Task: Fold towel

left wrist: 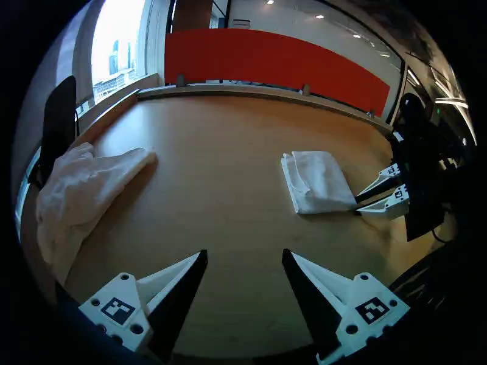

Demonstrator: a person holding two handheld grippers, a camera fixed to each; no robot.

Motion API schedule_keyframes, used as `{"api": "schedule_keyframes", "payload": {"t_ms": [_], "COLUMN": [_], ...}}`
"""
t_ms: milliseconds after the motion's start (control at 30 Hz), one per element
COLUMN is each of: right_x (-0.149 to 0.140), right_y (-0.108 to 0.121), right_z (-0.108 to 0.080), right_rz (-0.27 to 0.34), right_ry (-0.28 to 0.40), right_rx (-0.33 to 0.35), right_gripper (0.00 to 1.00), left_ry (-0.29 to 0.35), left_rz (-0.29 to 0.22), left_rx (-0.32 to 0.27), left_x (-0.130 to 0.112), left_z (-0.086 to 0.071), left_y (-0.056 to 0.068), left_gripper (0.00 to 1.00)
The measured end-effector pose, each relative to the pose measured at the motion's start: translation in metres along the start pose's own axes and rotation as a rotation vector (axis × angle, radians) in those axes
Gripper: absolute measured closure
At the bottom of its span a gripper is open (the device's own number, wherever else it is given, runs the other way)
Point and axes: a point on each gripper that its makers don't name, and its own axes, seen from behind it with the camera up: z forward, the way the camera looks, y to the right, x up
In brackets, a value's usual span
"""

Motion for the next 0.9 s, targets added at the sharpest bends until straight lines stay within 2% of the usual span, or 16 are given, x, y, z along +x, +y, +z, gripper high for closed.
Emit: {"api": "schedule_keyframes", "payload": {"t_ms": [167, 500, 567, 900], "right_x": [0.001, 0.001, 0.001, 0.020], "right_y": [0.000, 0.002, 0.003, 0.011], "right_z": [0.001, 0.004, 0.004, -0.008], "right_rz": [0.011, 0.030, 0.032, 0.006], "right_ry": [0.005, 0.016, 0.021, 0.058], "right_rx": [-0.001, 0.005, 0.000, -0.024], "right_gripper": [0.60, 0.91, 0.95, 0.96], "left_ry": [-0.001, -0.002, -0.002, 0.002], "left_rz": [0.002, 0.007, 0.008, 0.009], "left_rx": [0.000, -0.002, -0.003, -0.006], "left_x": [-0.001, -0.001, -0.001, 0.002], "left_z": [0.000, 0.000, 0.000, 0.001], "left_y": [0.001, 0.002, 0.002, 0.002], "left_gripper": [0.09, 0.09, 0.09, 0.09]}}
